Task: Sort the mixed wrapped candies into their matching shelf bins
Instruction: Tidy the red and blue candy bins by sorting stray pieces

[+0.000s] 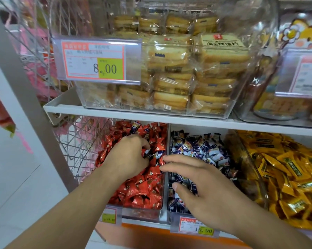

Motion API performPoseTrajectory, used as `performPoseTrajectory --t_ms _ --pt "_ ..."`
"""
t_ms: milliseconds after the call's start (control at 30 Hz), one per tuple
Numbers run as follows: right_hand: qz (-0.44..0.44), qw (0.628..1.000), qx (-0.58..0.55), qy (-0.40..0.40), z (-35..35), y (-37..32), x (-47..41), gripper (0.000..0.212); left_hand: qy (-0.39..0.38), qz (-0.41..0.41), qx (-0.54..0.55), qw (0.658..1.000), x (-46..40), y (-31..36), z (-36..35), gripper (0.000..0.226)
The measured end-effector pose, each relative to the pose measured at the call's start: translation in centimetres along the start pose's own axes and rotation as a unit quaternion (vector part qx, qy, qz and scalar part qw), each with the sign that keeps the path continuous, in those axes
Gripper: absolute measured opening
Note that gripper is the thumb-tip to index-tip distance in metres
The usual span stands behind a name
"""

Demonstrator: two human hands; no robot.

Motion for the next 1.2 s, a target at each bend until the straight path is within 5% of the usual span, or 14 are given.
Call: performPoseTrajectory --t_ms 500,833,1200 --pt "-0.001 1.0 0.004 -0.004 -0.1 0.0 -0.1 0.045 0.031 0.003 0.058 0.998 -0.1 -0.7 0.7 0.016" --pt "-0.005 1.0 0.0 -0.011 -0.1 -0.2 0.0 0.047 -0.035 0.019 0.039 0.998 -0.3 -0.8 0.2 0.038" --pt "-0.005 1.0 0.008 -0.007 -0.2 -0.2 -0.2 0.047 0.062 0.025 0.041 0.997 0.2 -0.6 1.2 0.02"
Point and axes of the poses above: each hand's wrist, its own x-axis away from the middle knuckle, its own z-axis out of the back of the hand, y = z × x, the point moved 8 cm from there along -x, towards the middle knuckle, and after that the axes turned 6 degrees about y, right-handed, at the moved point
